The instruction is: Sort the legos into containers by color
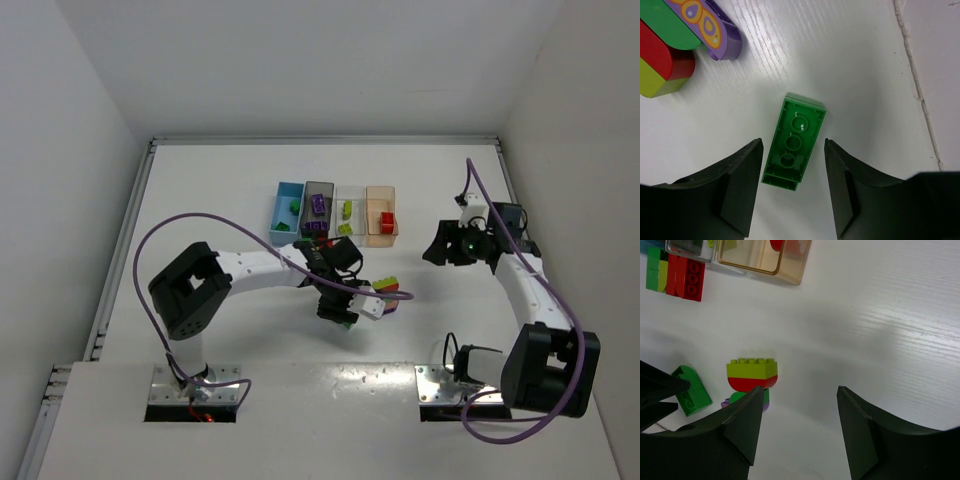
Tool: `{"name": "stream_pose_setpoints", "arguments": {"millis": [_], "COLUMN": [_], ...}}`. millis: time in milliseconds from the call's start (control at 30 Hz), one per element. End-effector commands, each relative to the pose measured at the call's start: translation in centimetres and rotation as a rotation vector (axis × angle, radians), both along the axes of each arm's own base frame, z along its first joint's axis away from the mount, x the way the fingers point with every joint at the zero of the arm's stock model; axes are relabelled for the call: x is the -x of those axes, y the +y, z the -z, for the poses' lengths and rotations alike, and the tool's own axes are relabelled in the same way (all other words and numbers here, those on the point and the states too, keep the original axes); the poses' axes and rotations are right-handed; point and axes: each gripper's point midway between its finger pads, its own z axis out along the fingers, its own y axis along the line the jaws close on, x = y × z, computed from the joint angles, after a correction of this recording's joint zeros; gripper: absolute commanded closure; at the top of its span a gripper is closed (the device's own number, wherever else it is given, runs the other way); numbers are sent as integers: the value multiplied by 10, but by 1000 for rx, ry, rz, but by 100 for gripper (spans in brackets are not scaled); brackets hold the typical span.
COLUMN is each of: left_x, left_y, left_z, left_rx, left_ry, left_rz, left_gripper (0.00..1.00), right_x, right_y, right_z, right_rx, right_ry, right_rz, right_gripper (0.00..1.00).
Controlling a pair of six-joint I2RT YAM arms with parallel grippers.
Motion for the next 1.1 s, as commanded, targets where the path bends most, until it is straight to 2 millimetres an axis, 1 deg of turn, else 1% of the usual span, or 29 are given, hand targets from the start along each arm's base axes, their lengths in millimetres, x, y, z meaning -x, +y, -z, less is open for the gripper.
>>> {"name": "stream_pose_setpoints", "arguments": {"millis": [0,200,233,333,400,467,533,567,600,667,700,733,767,800,833,867,900,967,1000,1033,1067], "left_x": [-2,-2,-1,-1,0,-4,-3,-3,-3,-4,-4,-4,-5,-4,-4,-9,-9,-14,-25,-27,-33], "left_y": [1,1,2,2,3,1,2,2,2,0,0,0,-3,-4,-5,-7,-12,-19,-19,-22,-23], "left_z": [4,4,8,8,15,12,16,16,16,15,15,15,9,9,3,-10,-20,-44,-61,-74,-82], "left_rx": [5,5,-4,-5,-20,-17,-25,-25,-25,-19,-19,-21,-3,2,14,52,84,161,213,259,286], "left_ry": [-1,-1,6,11,21,7,12,12,12,12,12,17,8,15,11,2,13,57,100,159,205], "left_rz": [28,28,28,20,20,16,16,16,16,9,8,1,-8,-5,-13,-29,-59,-114,-212,-244,-296], "left_gripper": [42,42,42,43,43,43,43,50,55,63,71,74,77,78,79,80,82,84,84,84,86], "right_x": [-8,-8,-8,-8,-8,-8,-8,-8,-6,-6,-8,-8,-8,-7,-7,-7,-5,1,7,12,20], "right_y": [1,1,1,1,1,1,0,0,0,0,0,0,0,1,1,3,7,19,36,47,66], "right_z": [-3,-3,-3,-3,-3,-3,-2,-2,1,1,0,0,0,-1,-1,-1,-2,-3,-13,-15,-26], "right_rx": [-12,-12,-12,-12,-12,-12,-5,-5,-6,-6,-5,-5,-5,-13,-13,-21,-42,-93,-180,-237,-343], "right_ry": [-38,-38,-38,-38,-38,-38,-37,-37,-28,-28,-37,-37,-37,-38,-38,-40,-35,-21,-34,-24,-29], "right_rz": [-12,-12,-12,-12,-12,-12,-6,-6,-6,-6,-6,-6,-6,-13,-13,-20,-34,-78,-153,-200,-283], "right_gripper": [39,39,39,39,39,39,39,39,39,39,39,39,39,39,41,41,41,41,41,41,41]}}
